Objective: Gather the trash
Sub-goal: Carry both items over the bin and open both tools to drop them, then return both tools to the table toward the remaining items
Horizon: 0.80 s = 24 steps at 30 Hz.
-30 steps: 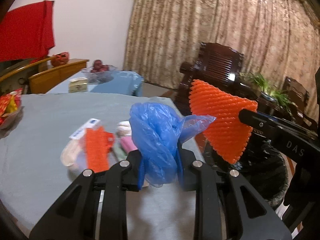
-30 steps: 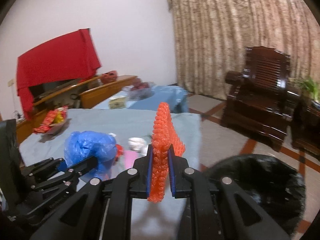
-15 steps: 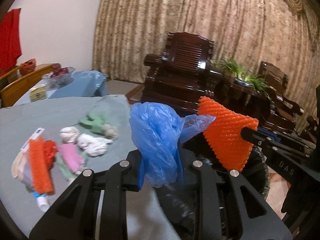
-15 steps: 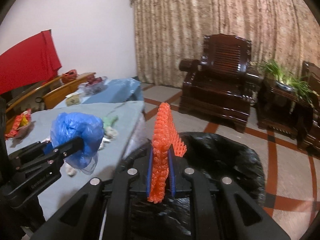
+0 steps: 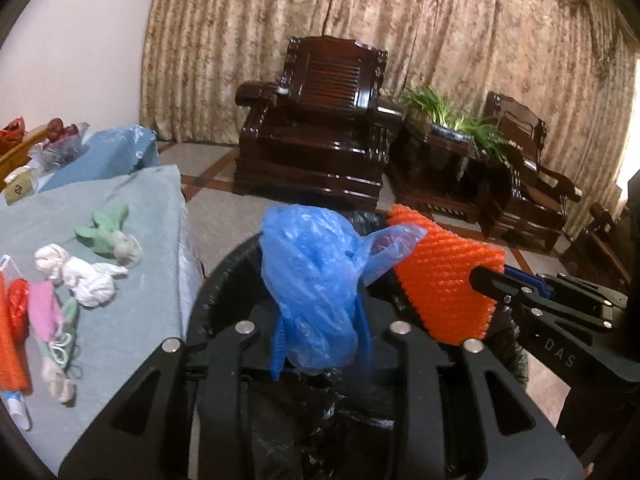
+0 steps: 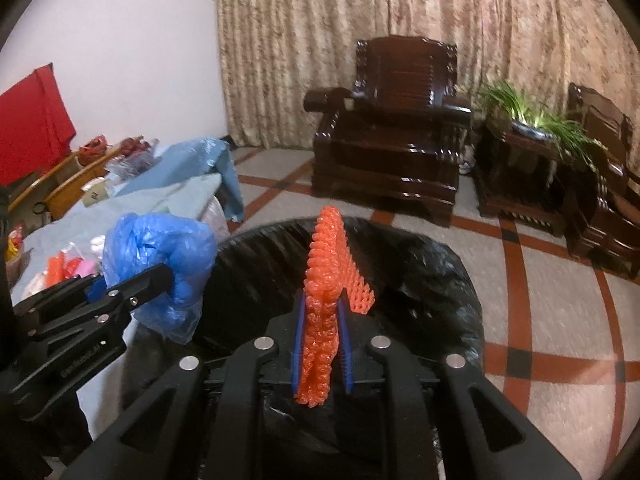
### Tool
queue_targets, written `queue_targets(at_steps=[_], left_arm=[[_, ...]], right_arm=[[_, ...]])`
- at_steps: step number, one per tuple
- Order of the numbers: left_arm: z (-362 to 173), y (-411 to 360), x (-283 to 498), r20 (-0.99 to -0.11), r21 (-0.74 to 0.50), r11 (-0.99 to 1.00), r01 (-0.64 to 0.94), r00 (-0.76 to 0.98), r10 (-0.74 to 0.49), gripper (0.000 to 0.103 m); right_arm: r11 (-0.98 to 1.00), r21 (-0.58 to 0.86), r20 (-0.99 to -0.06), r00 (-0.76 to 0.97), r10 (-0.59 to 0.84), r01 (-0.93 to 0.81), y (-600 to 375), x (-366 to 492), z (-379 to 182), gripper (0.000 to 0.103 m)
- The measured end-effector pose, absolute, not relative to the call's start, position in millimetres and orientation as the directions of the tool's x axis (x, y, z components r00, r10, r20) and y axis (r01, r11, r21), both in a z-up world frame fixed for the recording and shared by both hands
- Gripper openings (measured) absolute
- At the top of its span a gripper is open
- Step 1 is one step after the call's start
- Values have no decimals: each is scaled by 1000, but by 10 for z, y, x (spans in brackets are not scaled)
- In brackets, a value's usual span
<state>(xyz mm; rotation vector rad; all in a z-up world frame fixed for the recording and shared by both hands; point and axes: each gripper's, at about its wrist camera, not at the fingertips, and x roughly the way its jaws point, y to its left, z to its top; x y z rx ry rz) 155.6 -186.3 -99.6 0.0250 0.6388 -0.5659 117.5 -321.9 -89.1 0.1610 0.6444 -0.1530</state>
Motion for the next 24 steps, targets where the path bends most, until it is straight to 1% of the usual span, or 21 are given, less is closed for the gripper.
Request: queue_targets(at_steps=[1,2,3,4,5,7,8,10,11,12,13,15,16,24], left_arm=[[-1053,-1869,1571,-575,-148,847,511,652,-494,35],[-1092,-1873,1581,-579,-146,845,515,648,-495,41],[-1116,-1868,1587,-581,-144,844,516,646,-494,46],[-1149,-1853,1594,-584,-143,845,516,645,-493,48],[-1162,-1827,1595,-584,-144,845,515,645,-492,51],[-1153,-1743,1594,-582,-146,849,508,650,-488,58],[-1149,-1712,1590,-581,-144,852,504,654,-485,62],[-1121,-1646,1556,-573,-135,858,496,668,-476,69],[-1101,-1574,1534,-565,-122,866,484,684,-462,74],[-1077,-1537,1517,-561,-116,872,476,693,-453,77],[-1057,-1467,1520,-557,-110,878,466,703,-443,79],[-1005,-1304,1493,-543,-95,896,433,732,-411,85],[-980,-1220,1498,-539,-89,905,417,744,-396,86],[-780,-401,1431,-516,-58,968,245,822,-239,87]], right_arm=[[975,99,-615,782,-97,199,-3251,1163,-949,20],[974,97,-621,777,-101,205,-3269,1165,-980,22],[973,94,-624,774,-107,210,-3281,1164,-999,29],[972,90,-628,770,-115,218,-3287,1160,-1021,35],[971,89,-628,769,-117,220,-3286,1150,-1027,38],[970,88,-628,768,-122,226,-3286,1138,-1024,52],[970,86,-626,769,-125,228,-3273,1132,-1017,57],[970,80,-614,778,-133,229,-3242,1122,-988,77],[971,78,-608,783,-134,227,-3212,1116,-975,82],[971,77,-598,790,-136,225,-3194,1115,-950,92],[972,78,-590,796,-134,221,-3160,1114,-923,96],[976,93,-576,810,-109,197,-3073,1138,-867,97],[977,96,-572,814,-101,188,-3021,1155,-853,97],[993,111,-547,836,29,38,-2351,1402,-779,97]])
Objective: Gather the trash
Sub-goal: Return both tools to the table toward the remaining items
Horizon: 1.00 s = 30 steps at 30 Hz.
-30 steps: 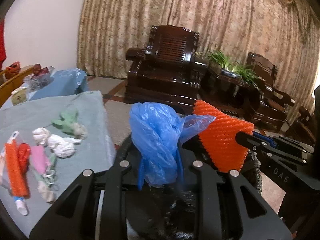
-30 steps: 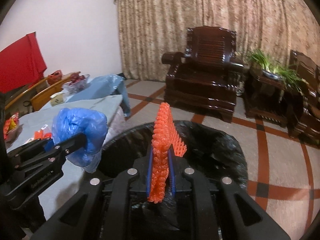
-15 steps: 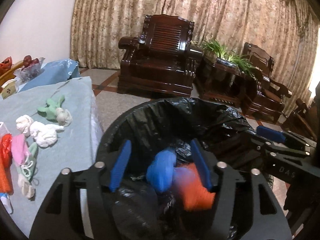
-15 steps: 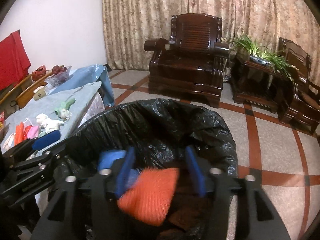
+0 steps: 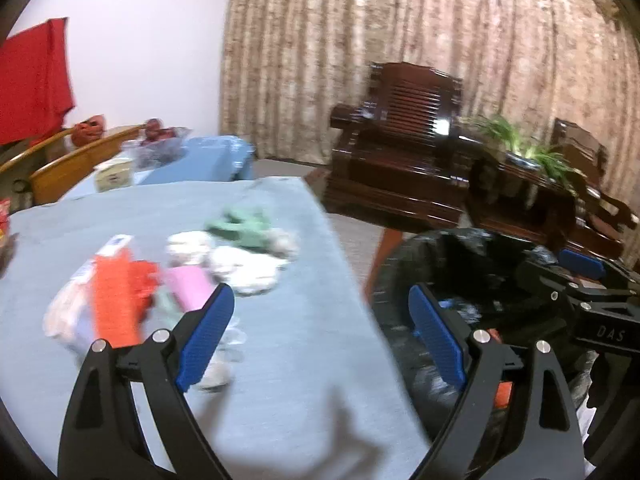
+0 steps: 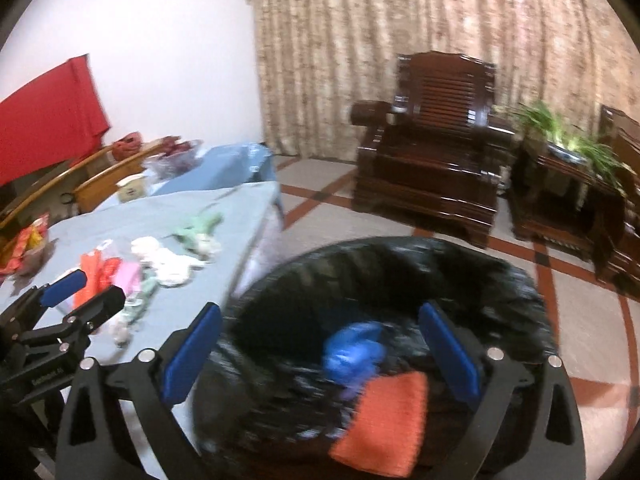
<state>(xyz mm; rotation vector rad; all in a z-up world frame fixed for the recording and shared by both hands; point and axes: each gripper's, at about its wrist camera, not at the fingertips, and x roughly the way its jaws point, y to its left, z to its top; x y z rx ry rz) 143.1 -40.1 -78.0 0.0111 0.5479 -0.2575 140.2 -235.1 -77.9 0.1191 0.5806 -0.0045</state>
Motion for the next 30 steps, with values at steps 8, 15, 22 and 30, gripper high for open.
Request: queue_targets(at_steps=[8,15,22,30], left_arm=[[-738,440,1373,-504,-5,998,56,863,-51,87],[-906,1082,1399,-531,28,995,-95,842,95,83],[-1182,1369,1531,-586,14,989,-148,800,128,74],[-1364,1440,1739,-620,-21,991,-136,779,94,51]], right_arm=[[985,115,-524,835,168,-127,-1540,1691,-776,97],[969,122,-532,810,246,-214,-993,1934,-917,97],[962,97,-560,785,265,-255,-644,2141,-1101,97],[957,92,-575,770,276,-275,-463,2330,-1175,91]])
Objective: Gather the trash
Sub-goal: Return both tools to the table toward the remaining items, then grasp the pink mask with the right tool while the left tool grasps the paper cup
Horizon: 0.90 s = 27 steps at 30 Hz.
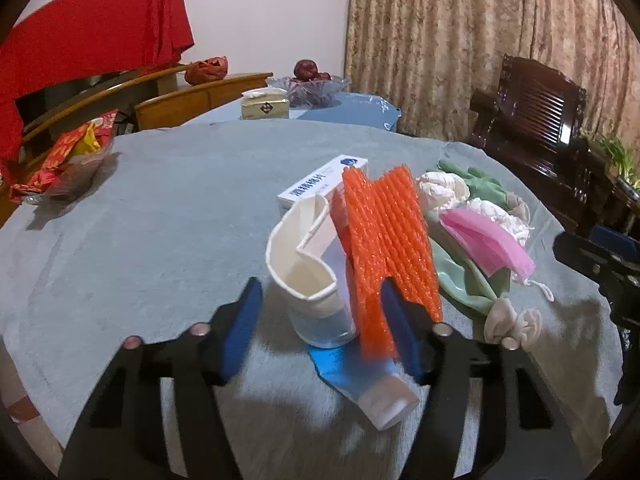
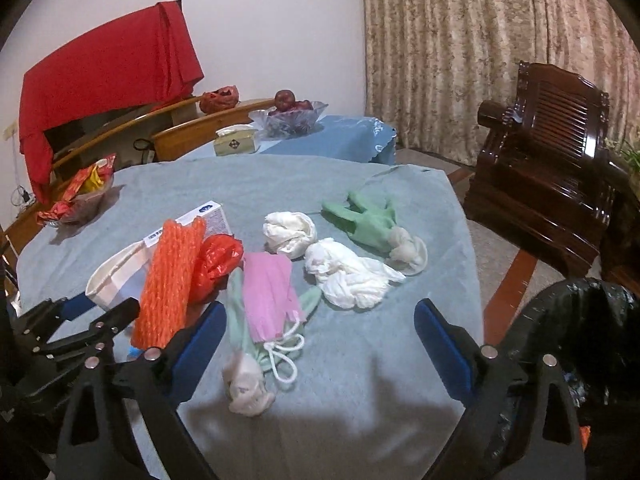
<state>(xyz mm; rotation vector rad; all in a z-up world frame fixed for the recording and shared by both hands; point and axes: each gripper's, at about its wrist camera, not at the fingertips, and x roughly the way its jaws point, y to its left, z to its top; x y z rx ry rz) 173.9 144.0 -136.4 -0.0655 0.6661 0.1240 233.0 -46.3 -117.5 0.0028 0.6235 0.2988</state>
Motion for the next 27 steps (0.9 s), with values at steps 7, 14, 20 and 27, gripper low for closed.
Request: queue_targets(at_steps=[7,14,20,27], left_arm=[[-1395,1472,1778,-627,-34,989,-146,773,93,30],[-1371,1525,1766,-623,-46,985,-166,776,102,27],[-1262,1542,1736,-597,-48,984,-173,795,111,27],[-1092,1518,1684,-567,-48,983,-178,815,120,26]], right_arm=[[946,80,-599,744,297,-313,-256,2481,-1286,78],[937,65,-646,701,301,-343,-40,2696,-1430,65],[927,83,-678,661,322,-366,18,2799,-1500,35],[906,101,-654,659,371,-410,-26,2724,-1375,15]])
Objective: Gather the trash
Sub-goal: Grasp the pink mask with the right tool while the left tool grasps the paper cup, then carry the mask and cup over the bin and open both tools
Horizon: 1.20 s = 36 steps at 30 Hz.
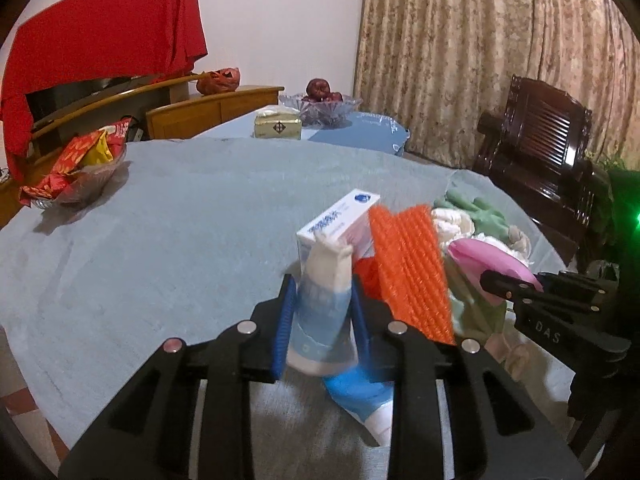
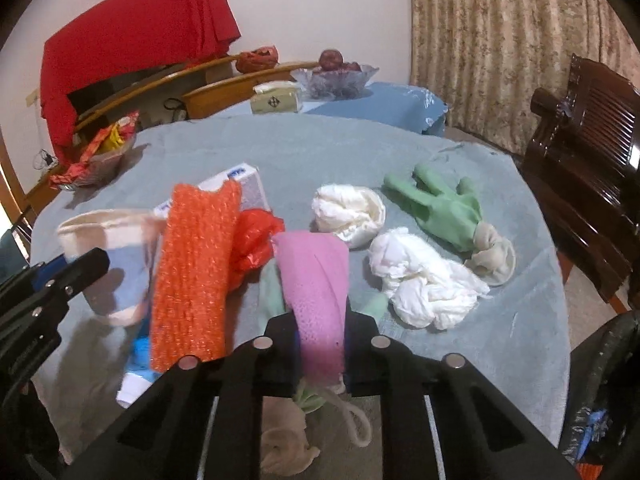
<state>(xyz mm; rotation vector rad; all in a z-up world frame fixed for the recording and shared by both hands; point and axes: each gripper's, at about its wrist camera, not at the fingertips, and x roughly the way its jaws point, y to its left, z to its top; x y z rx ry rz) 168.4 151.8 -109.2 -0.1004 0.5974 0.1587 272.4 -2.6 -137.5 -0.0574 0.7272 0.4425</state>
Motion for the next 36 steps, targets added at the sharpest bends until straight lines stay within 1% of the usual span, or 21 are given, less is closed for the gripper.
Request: queue_targets(at_steps=[10,20,28,36], left_arm=[[-762,1333,1574,-507,-53,988,-144,857,98,23],[-523,993,1484,-466,-76,996,-52,885,11,21],[-450,539,1483,-453,-90,995,53,887,-88,21],[-451,-142,1574,-449,-110,974,198,864,-227,21]], right_arm=[[905,137,-574,713,403,-402,-239,2501,-972,15],[916,153,-521,758,393,-370,-631,2244,-672,15],[943,146,-498,802,331,-299,-1092,2002,-515,15],[976,137,-500,838,216,-170,-1737,1763,-502,15]])
